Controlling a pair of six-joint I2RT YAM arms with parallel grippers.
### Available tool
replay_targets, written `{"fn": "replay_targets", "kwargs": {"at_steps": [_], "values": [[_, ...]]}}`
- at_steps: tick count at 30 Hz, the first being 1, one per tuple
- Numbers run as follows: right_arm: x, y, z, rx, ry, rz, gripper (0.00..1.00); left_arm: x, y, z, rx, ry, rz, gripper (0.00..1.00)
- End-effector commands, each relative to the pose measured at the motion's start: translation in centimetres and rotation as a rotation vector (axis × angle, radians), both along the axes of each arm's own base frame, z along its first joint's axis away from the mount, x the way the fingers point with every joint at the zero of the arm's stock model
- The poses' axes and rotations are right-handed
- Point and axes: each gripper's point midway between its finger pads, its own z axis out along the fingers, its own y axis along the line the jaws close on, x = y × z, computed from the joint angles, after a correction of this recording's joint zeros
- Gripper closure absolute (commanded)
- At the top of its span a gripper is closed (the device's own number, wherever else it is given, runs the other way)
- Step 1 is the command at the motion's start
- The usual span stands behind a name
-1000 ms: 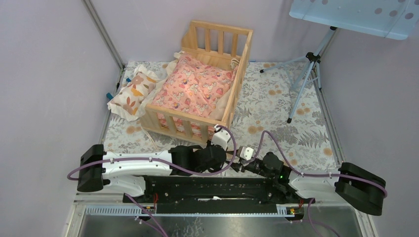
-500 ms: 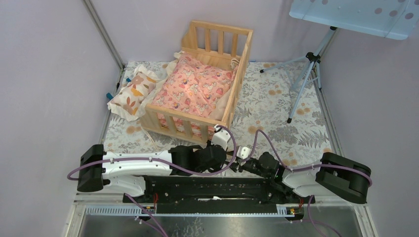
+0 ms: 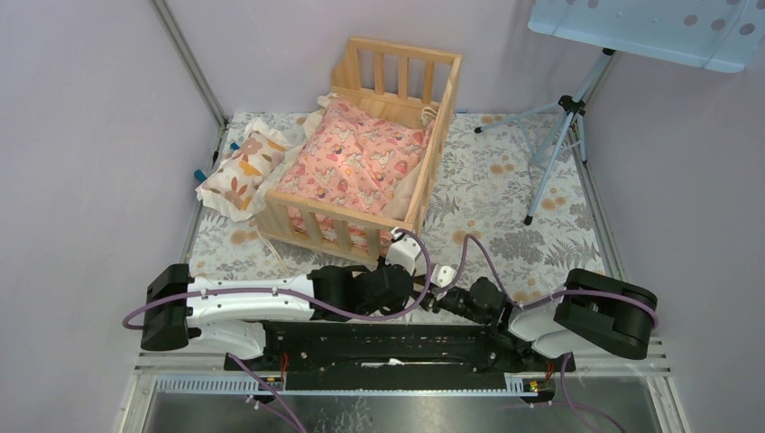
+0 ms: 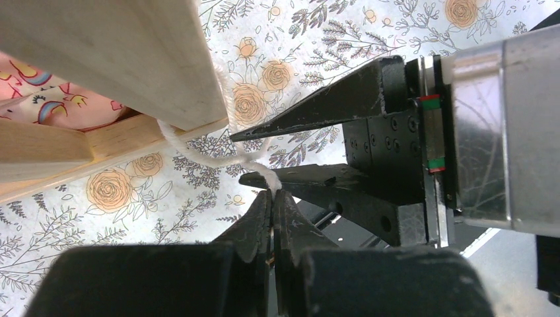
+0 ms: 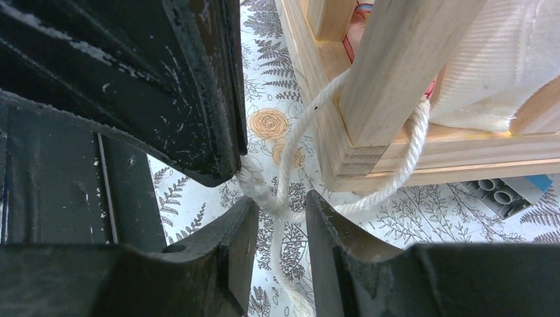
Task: Set up the pet bed
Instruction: Tie the ropes to the bed frame.
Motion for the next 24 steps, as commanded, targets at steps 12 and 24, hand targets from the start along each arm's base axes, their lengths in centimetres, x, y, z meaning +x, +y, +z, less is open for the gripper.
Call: {"fn": "replay_targets", "kwargs": {"at_steps": [12,24], "values": [[0.5,1.6,2.8,0.132,-0.015,-0.004,0.91,1.4,-0.6,2.6,-0.099,-0.011,0.063,1.0],[-1.2,0.1,1.4,-0.031,0.244,-0.03,1.0,3.0,-0.4,4.0,-0.18,-0.024,0.162,0.43]]}}
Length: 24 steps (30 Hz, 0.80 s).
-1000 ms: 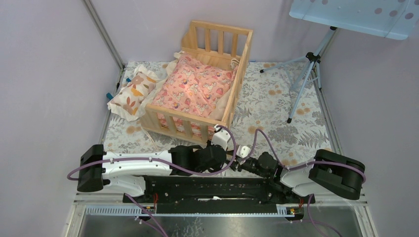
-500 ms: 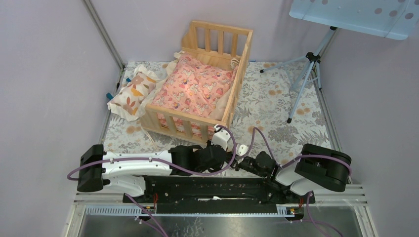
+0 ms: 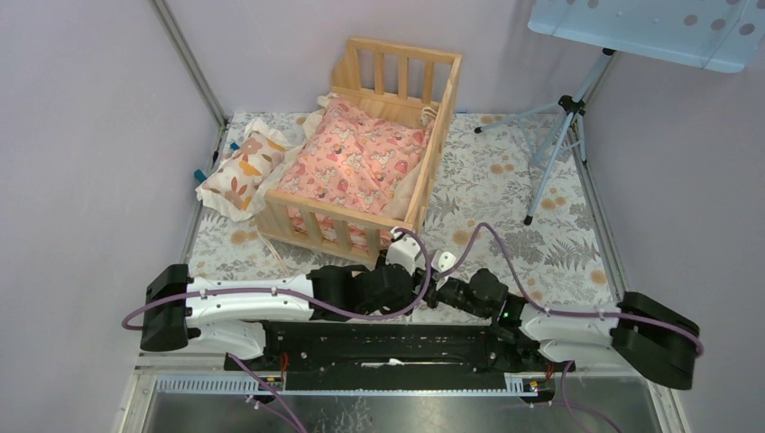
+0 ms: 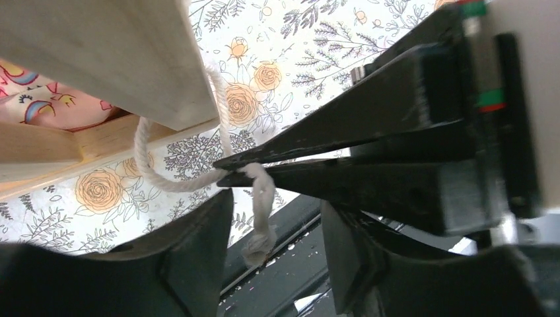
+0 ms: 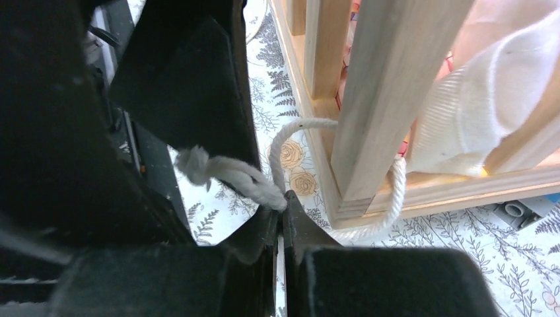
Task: Set up the pet bed
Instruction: Tie the ropes to the bed frame.
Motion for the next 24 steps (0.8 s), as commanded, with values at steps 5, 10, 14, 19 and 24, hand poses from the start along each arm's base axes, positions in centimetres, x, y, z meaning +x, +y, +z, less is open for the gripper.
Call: {"fn": "replay_targets", "kwargs": {"at_steps": [5,10,14,19,24], "values": [[-1.0,-3.3,-1.8,-0.104,0.218,-0.11,1.0,3.2,0.0,5.5,-0.234,-0.058,0.178,0.33],[-0.8,-4.3,-2.4,-0.144,0.279,-0.176,1.0,3.8,1.0,7.6,-0.315,-0.094,0.225,0.29],[-0.9,-4.3,-2.1,-0.105,0.334,-0.2,1.0,4.1,2.5,7.0,-0.32,-0.1,0.283,0.35],[-1.3,-4.4,-1.1,-0.033,0.369,-0.205,1.0,4.2,3.3,4.9,-0.289,-0.08,0.327,0.42],[-2.6,-3.9,-0.1,0.006,0.363,-0.117,1.0,4.4,3.4,3.5,-0.293,-0.062,0.379,0.45]]}}
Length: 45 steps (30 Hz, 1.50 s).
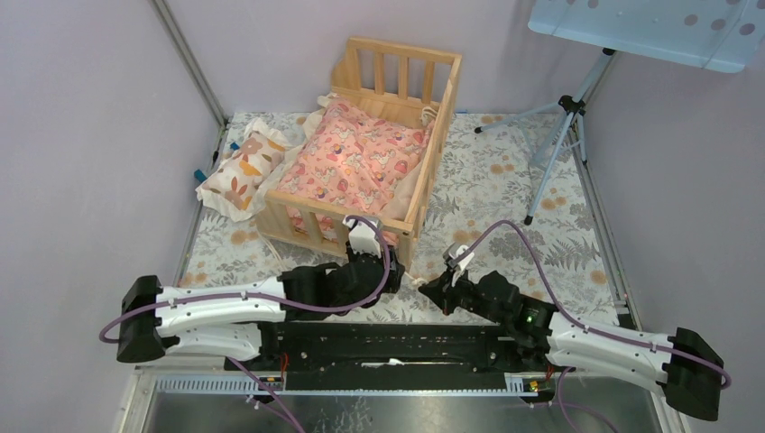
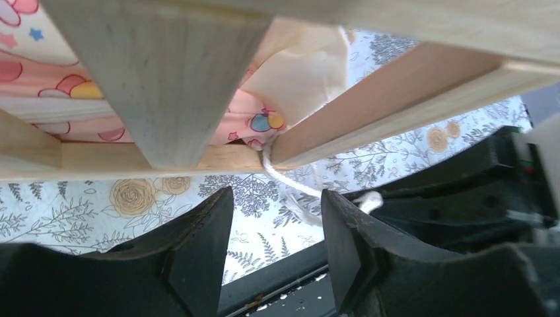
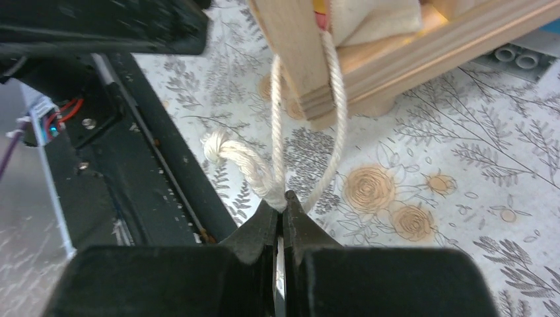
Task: Set up the pet bed
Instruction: Tie the ropes to the bed frame.
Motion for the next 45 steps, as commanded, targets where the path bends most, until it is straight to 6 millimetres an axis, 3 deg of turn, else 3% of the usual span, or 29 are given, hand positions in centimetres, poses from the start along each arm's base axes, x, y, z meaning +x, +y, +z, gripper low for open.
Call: {"fn": "replay_targets", "kwargs": {"at_steps": [1,4,10,24,34,40,45], "values": [[-1.4,0.8,1.3,0.06,0.003,0.078,1.0,0.9,-0.3,-0.1,-0.067,0.001,0.086,0.45],[-2.0,1.0,1.3,0.05,-0.02,0.131,1.0,1.1,-0.9,0.0,-0.103,0.005,0.099,0.47],[-2.1,1.2,1.6,0.048,-0.082,0.171,1.0,1.1,-1.8,-1.1,-0.171,0.062,0.153,0.62],[-2.1,1.6,1.7,0.059,-0.104,0.192,1.0,0.5,-2.6,-5.1,-0.156,0.163,0.185,0.69],[-1.7,1.4,1.7,0.07,-0.099,0.156,1.0,0.3,-2.5,-6.2,-0.197,0.186,0.238,0.66],[-1.6,1.3,1.8,0.076,-0.098,0.145,1.0,-0.1,-2.9,-4.5,-0.243,0.034,0.269,0.66],[-1.6,1.2,1.8,0.072,-0.095,0.143,1.0,-0.4,-3.4,-4.4,-0.322,0.015,0.296,0.62]]}}
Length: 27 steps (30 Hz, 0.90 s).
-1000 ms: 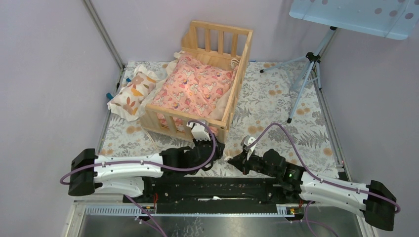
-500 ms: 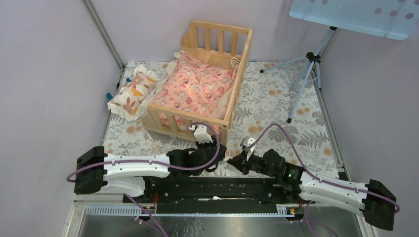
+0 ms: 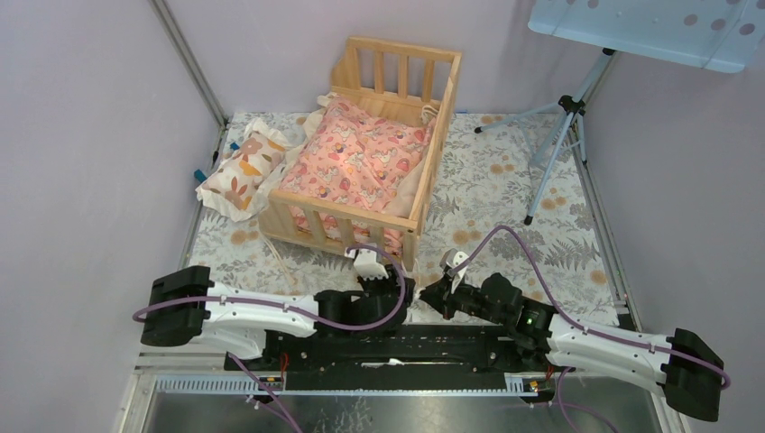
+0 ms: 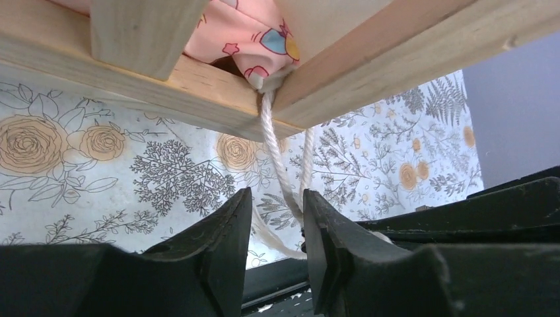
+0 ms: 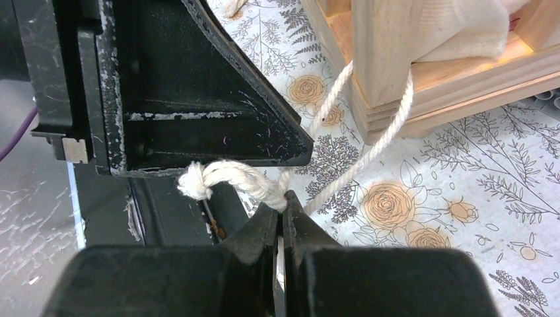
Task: Set up the pet bed
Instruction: Tie the ropes to the bed frame.
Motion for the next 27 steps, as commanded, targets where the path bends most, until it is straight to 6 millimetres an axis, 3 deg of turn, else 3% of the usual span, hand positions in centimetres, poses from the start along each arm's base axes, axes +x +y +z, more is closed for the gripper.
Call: {"fn": "replay_targets", "kwargs": {"at_steps": [1,9,18,22,27], "values": [[0.0,0.2,1.0,0.036,-0.013,-0.002,1.0,0.9,-0.5,1.6,-0.144,-0.06,0.089,0.61],[-0.2,-0.3,0.4,0.023,-0.006,-0.008,1.0,0.9,-0.1,1.0,-0.185,-0.061,0.118,0.57],[-0.6,-0.1,-0.1,0.004,0.019,0.014,1.0,1.3,-1.0,1.9,-0.218,-0.087,0.12,0.58],[-0.6,-0.1,0.2,0.018,0.023,0.01,1.0,1.6,-1.2,1.3,-0.21,-0.079,0.125,0.67],[-0.6,-0.2,0.1,0.027,0.051,-0.011,1.0,1.8,-1.3,1.1,-0.203,-0.078,0.129,0.87]]}}
